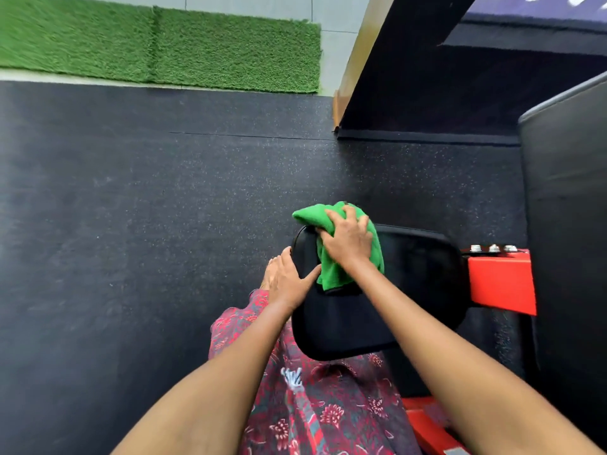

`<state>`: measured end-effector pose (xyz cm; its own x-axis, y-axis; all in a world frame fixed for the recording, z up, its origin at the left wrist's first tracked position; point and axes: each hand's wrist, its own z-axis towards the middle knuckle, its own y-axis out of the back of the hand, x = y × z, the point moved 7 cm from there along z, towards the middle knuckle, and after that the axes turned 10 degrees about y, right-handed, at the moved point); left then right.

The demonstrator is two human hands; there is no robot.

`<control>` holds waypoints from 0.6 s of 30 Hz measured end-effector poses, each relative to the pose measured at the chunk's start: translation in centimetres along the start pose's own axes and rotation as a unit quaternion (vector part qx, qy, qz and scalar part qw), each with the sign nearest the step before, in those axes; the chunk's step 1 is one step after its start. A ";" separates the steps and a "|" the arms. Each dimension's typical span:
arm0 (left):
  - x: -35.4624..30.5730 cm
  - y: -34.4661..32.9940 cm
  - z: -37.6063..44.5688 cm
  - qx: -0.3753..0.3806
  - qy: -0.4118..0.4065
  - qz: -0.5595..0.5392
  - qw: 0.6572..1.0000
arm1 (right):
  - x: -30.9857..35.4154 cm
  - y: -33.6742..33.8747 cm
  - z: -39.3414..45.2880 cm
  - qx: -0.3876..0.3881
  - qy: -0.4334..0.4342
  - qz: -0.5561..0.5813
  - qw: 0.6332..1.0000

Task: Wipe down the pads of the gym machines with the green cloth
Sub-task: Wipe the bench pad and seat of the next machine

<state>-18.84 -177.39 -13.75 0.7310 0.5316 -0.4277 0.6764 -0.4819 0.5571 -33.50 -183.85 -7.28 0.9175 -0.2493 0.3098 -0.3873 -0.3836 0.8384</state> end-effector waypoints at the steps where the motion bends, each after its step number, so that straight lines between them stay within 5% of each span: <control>1: 0.2 -0.1 -0.5 -0.006 0.000 0.000 1.000 | 0.1 0.0 0.4 0.008 0.035 -0.007 0.999; 7: -1.1 -0.5 -3.5 -0.101 -0.056 0.032 0.993 | -2.7 0.8 1.9 0.011 0.005 -0.009 1.000; 14: -0.1 -2.4 -5.7 -0.169 -0.105 0.091 0.976 | 3.9 -1.8 -0.6 0.047 0.233 -0.153 0.959; 18: -0.3 -3.0 -6.3 -0.166 -0.080 0.066 0.981 | 3.8 -0.6 1.9 0.043 0.180 -0.157 0.970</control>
<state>-21.65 -171.69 -10.85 0.8329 0.3513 -0.4275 0.5277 -0.2719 0.8047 -29.92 -186.25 -7.48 0.9578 0.2118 0.1942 -0.0755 -0.4666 0.8812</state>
